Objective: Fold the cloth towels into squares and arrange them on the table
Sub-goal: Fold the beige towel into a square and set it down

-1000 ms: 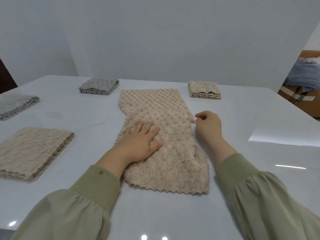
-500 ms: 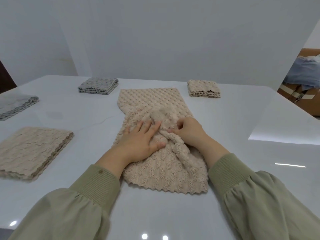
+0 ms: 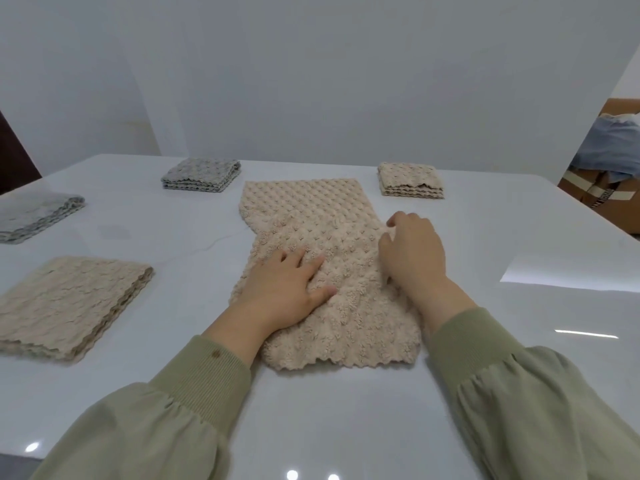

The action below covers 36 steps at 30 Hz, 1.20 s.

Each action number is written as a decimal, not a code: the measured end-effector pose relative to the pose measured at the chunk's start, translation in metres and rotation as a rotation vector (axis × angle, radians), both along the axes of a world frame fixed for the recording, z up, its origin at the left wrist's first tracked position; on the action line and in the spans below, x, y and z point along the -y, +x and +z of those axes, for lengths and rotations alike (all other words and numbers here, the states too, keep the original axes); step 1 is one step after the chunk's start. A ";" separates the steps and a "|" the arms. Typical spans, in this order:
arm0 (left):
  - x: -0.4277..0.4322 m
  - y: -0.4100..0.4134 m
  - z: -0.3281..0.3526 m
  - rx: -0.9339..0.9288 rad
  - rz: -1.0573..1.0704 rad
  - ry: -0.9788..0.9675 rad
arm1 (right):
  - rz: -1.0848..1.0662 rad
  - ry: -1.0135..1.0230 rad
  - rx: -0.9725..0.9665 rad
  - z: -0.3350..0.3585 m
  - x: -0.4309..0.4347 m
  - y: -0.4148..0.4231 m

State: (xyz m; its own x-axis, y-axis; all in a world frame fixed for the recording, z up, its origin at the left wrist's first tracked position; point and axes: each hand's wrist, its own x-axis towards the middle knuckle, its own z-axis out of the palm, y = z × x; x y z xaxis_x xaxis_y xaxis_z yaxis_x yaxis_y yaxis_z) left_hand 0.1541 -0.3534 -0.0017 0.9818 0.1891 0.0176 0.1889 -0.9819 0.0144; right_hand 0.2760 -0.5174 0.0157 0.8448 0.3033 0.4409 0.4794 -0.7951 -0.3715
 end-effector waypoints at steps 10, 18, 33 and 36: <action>0.019 -0.010 0.009 0.289 -0.225 -0.195 | -0.174 -0.246 -0.273 0.012 0.017 -0.027; 0.058 -0.036 0.005 0.359 -0.575 -0.212 | 0.086 -0.267 -0.581 0.025 0.050 -0.040; 0.076 -0.042 0.009 0.485 -0.420 -0.654 | -0.043 0.053 -0.604 0.038 0.073 -0.041; 0.067 -0.041 0.012 0.527 -0.355 -0.561 | -0.212 -0.303 -0.336 0.032 0.075 -0.046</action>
